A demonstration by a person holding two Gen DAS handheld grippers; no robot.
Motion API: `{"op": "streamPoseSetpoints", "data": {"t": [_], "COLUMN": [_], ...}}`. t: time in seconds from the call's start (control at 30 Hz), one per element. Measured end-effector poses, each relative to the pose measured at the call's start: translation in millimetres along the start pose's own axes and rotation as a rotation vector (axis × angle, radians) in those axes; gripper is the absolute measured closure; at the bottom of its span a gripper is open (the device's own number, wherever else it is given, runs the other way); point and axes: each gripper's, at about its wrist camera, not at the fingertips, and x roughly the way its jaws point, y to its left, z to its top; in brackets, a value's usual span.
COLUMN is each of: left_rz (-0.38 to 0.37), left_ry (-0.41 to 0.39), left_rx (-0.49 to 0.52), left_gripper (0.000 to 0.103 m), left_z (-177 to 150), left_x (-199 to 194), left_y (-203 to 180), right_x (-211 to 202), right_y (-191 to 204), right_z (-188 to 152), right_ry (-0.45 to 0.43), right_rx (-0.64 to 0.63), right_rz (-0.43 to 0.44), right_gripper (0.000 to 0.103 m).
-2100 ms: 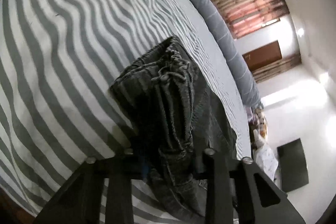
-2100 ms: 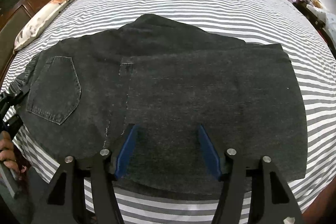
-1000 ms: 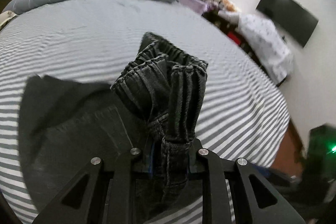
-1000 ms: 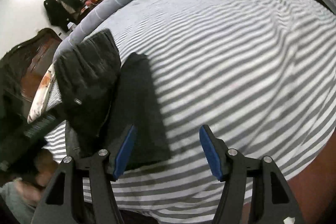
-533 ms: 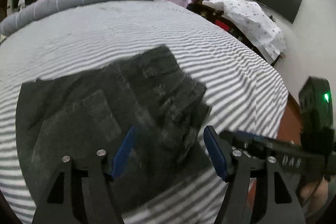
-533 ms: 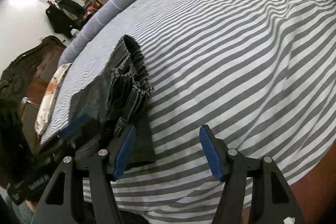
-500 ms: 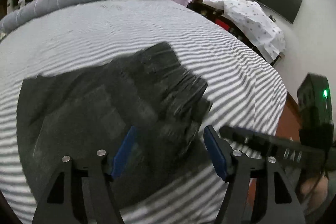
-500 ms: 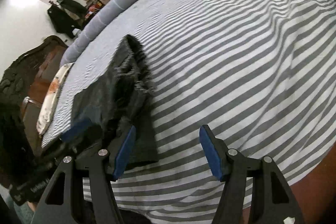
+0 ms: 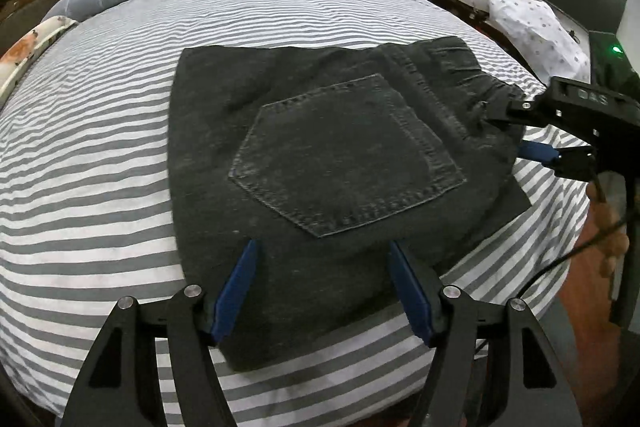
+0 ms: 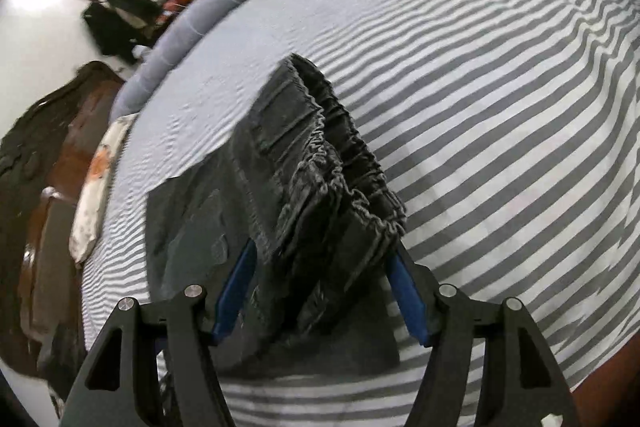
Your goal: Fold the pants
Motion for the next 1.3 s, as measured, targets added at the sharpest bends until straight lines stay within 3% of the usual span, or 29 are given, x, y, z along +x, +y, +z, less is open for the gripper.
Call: {"op": "streamPoseSetpoints", "data": {"t": [0.07,0.13,0.4,0.6,0.67,0.87,1.13,1.3], "left_rz": [-0.004,-0.013,-0.005,0.057,0.068,0.106,0.098,0.002], "left_ry": [-0.002,-0.007,-0.005,0.008,0.019,0.040,0.047,0.054], "left_rx": [0.005,0.003,-0.029,-0.003,-0.013,-0.012,-0.046,-0.186], "left_gripper": [0.035,0.035,0.035,0.035,0.034,0.033,0.033,0.029], "left_z": [-1,-1,-2,-6,-5,-1,-4,-9], "left_x": [0,0,-5,-2,-1,-4,-28,-47], "left_y": [2,7,39,40,42,38,48,74], "right_x": [5,5,-1,10,12,9,-11,-29], "right_y": [1,1,5,2,3,-7,-11,-6], "right_z": [3,3,-13,-15,-15,-21,-31,-40], "right_ry": [0.012,0.014,0.012,0.007,0.011,0.036,0.032,0.029], "right_rx": [0.015,0.011,-0.021,-0.057,-0.052,-0.024,-0.053,-0.094], "right_rz": [-0.017,-0.035,-0.074,-0.096,-0.109,-0.087,-0.020,-0.010], "right_gripper": [0.065,0.074,0.079,0.072,0.061,0.049,0.044,0.040]}}
